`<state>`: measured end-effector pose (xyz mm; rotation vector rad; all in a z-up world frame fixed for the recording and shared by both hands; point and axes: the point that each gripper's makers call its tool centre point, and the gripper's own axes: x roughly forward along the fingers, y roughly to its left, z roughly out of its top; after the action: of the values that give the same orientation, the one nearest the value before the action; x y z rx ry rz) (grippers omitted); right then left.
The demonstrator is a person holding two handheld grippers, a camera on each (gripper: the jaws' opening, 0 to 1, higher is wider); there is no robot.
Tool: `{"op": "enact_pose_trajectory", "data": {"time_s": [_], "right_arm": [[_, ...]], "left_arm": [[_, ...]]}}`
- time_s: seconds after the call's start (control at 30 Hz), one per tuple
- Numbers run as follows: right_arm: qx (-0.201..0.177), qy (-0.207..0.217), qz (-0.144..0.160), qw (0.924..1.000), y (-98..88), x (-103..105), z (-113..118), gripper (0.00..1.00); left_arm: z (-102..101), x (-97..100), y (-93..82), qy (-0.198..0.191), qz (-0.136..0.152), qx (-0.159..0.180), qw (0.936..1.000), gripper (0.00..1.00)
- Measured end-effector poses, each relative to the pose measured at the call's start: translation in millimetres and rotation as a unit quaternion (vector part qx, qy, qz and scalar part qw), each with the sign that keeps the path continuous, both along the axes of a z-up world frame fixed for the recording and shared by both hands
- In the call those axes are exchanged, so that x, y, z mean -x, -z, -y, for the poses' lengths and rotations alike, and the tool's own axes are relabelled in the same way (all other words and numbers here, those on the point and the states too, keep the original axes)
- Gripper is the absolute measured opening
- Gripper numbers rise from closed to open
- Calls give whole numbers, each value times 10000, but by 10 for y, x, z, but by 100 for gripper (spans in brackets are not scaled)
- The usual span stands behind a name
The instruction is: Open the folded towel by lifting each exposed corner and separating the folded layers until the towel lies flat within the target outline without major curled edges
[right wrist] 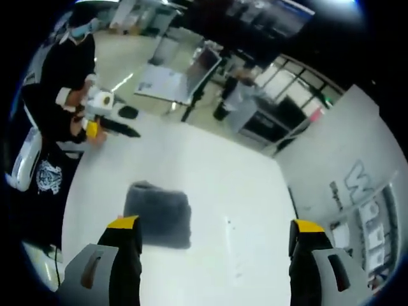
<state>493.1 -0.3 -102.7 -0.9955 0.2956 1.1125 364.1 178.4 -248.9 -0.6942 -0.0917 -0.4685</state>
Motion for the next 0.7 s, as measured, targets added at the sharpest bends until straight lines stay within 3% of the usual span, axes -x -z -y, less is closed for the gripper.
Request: {"op": "enact_pose_trajectory", "data": {"time_s": [0.13,0.3,0.4,0.57,0.7], "right_arm": [[128,-86,-24,9999,-21,29,-81,96],[233,-38,10,9997,-101,-11,-142,96],[274,-113,-22,9996,-119,10,-183,97],[372,-87,-57,9993,-98,-17,-222,97],[400,-117,-83,9991,-90,3,-253,96]], "left_arm": [[72,2,91,47,-140,170,9997,100],[202,22,159,288,-264,649,9971,100],[289,11,269,415,-423,631,9963,100],[347,-2,408,542,-676,968,9915,100],[375,-8,528,492,-844,936,9908,100]]}}
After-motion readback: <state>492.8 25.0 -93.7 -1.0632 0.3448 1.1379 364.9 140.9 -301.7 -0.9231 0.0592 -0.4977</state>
